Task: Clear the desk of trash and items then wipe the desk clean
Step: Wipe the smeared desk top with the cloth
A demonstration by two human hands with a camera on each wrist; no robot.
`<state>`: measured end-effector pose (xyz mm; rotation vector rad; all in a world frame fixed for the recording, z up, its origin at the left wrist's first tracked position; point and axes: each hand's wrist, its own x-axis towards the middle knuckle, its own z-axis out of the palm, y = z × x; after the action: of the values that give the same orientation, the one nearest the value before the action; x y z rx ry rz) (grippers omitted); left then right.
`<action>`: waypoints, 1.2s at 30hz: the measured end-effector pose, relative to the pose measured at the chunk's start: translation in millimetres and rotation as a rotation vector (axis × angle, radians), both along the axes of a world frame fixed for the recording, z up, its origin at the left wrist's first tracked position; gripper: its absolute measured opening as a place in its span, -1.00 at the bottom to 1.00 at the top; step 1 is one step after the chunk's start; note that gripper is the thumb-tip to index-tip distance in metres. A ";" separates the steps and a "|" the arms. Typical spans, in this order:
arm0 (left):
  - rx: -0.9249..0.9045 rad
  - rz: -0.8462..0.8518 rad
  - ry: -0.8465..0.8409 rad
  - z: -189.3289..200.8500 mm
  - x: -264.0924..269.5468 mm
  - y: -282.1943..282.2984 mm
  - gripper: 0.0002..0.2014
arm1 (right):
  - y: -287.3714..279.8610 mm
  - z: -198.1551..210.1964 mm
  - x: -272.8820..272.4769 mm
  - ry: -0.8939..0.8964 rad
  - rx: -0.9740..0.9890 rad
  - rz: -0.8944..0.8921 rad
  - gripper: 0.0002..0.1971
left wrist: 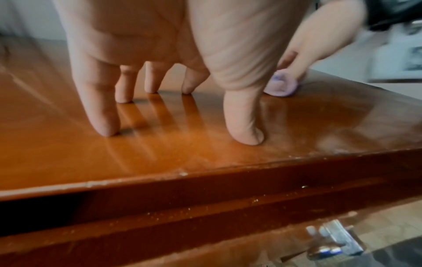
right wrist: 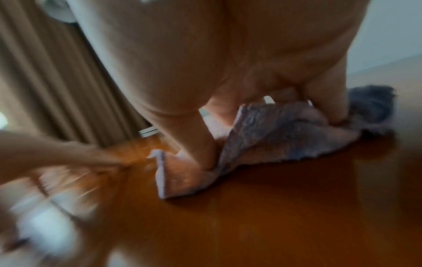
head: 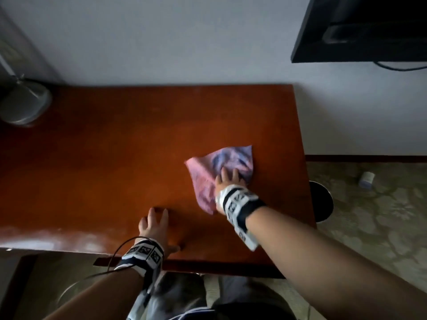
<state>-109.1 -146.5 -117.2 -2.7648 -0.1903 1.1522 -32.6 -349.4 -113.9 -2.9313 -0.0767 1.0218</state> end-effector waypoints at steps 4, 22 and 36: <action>0.007 0.012 0.001 -5.2 6.4 -2.9 0.21 | -59.9 -10.7 -73.8 0.105 -0.101 -0.143 -0.34; -0.014 -0.223 0.028 6.4 28.8 -13.0 0.36 | -133.3 -9.6 -124.8 -0.006 -0.006 0.021 -0.27; 0.082 -0.379 -0.002 9.8 30.8 -14.7 0.35 | -15.8 -26.8 -93.4 0.027 0.280 0.805 -0.30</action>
<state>-78.2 -161.2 -107.4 -2.5778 0.2693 1.0155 -126.0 -365.3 -140.8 -2.6203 -1.3537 0.9810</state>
